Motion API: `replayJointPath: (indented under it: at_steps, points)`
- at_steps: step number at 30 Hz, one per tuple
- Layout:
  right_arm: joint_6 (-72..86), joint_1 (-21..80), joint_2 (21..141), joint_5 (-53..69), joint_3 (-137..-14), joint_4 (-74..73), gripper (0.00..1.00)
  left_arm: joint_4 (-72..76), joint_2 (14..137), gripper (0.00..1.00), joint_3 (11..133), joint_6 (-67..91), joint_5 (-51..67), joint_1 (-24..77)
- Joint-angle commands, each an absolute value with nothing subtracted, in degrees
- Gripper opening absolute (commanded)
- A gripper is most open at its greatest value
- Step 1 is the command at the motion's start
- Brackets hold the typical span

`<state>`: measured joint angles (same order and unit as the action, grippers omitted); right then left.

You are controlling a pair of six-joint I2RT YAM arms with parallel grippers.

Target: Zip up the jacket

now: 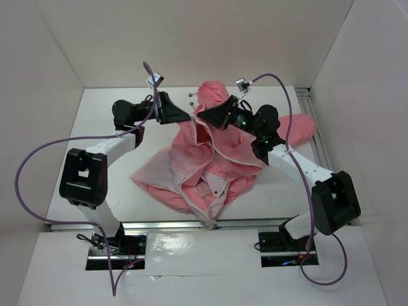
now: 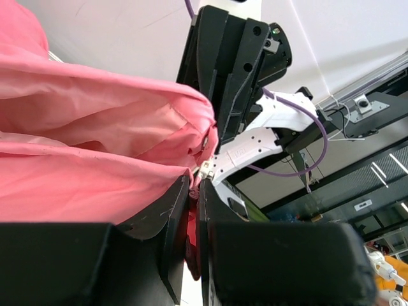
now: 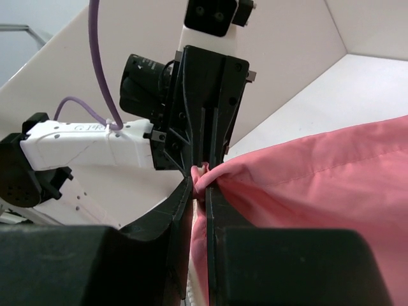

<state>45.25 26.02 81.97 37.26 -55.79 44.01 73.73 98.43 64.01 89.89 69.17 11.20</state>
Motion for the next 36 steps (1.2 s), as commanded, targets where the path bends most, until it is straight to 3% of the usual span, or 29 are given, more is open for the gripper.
replayJointPath:
  at_steps: [1,4,8,11,12,17,19,25,31,36]
  points:
    - [43.68,26.46,81.04,34.28,-61.17,50.27,0.0,81.74,96.86,0.0,65.21,87.45,71.19,12.65]
    - [42.02,26.46,81.04,33.75,-61.7,48.08,0.0,79.38,95.54,0.0,65.21,85.79,71.19,12.66]
    - [36.5,28.03,78.5,29.46,-61.7,42.64,0.0,62.37,94.14,0.0,67.58,77.71,70.58,12.66]
    - [33.5,29.7,76.56,24.8,-61.7,38.68,0.0,54.52,92.72,0.07,69.25,71.73,68.57,12.66]
    - [31.92,29.71,76.55,23.83,-61.7,37.89,0.0,51.53,91.77,0.11,70.04,70.15,68.55,12.66]
    - [29.1,33.21,74.63,18.12,-61.09,35.52,0.0,38.61,89.48,0.59,71.98,63.72,65.49,12.66]
    - [27.35,34.36,74.0,13.46,-60.47,35.51,0.0,36.84,88.77,0.67,71.98,63.72,64.51,11.34]
    - [25.05,36.29,74.0,5.9,-61.08,34.37,0.0,29.37,83.24,0.68,73.04,61.35,60.48,8.17]
    - [23.91,36.3,77.34,2.02,-63.81,34.98,0.0,8.87,75.78,0.64,77.06,59.59,45.47,6.94]
    - [23.91,36.3,79.72,3.95,-67.5,34.28,0.0,5.98,73.91,0.61,78.13,60.99,40.16,13.78]
